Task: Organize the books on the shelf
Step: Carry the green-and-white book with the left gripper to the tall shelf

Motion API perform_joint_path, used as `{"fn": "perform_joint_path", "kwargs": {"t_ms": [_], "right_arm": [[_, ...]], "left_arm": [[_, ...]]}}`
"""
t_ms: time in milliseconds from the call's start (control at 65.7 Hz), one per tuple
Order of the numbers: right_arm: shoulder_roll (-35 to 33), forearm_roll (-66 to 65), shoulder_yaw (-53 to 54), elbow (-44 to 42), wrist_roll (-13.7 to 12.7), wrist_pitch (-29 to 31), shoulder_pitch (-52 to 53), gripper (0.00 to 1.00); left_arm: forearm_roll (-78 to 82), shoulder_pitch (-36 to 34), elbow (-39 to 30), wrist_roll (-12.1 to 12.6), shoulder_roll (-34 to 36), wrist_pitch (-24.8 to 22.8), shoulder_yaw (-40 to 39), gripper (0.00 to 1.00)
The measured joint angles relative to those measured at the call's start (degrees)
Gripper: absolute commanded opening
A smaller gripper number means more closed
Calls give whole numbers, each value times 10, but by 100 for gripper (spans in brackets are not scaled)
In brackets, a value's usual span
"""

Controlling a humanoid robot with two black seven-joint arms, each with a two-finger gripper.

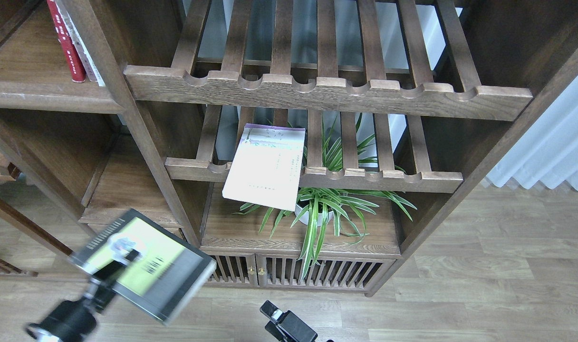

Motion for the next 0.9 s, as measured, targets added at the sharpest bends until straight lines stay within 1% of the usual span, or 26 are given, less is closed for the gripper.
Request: {"fn": "perform_joint_path", "kwargs": {"t_ms": [198, 213, 243, 395, 548, 639, 761, 897], "right_arm": [[0, 0, 0, -3, 0, 0, 3, 99], [0, -1, 0, -6, 0, 0, 3, 99], [0, -1, 0, -8, 0, 0, 4, 99], [0, -1, 0, -12, 0, 0, 5, 99], [0, -1, 0, -13, 0, 0, 8, 99], [0, -1, 0, -13, 0, 0, 9, 99], [0, -1, 0, -14, 0, 0, 9, 99], [0, -1, 0, -14, 0, 0, 9, 99]], "left_arm": [[-1, 27, -38, 0, 60, 0, -90, 2], [-1, 33, -50, 0, 72, 0, -116, 2], [-1, 35, -55, 0, 78, 0, -128, 2], [0, 38, -67, 10, 111, 0, -191, 2], [0, 34, -72, 13, 159, 0, -241, 2], [1, 18, -71, 13, 197, 0, -263, 2], [4, -18, -58, 15, 231, 0, -270, 3], [26, -72, -33, 32, 252, 0, -271, 3]]}}
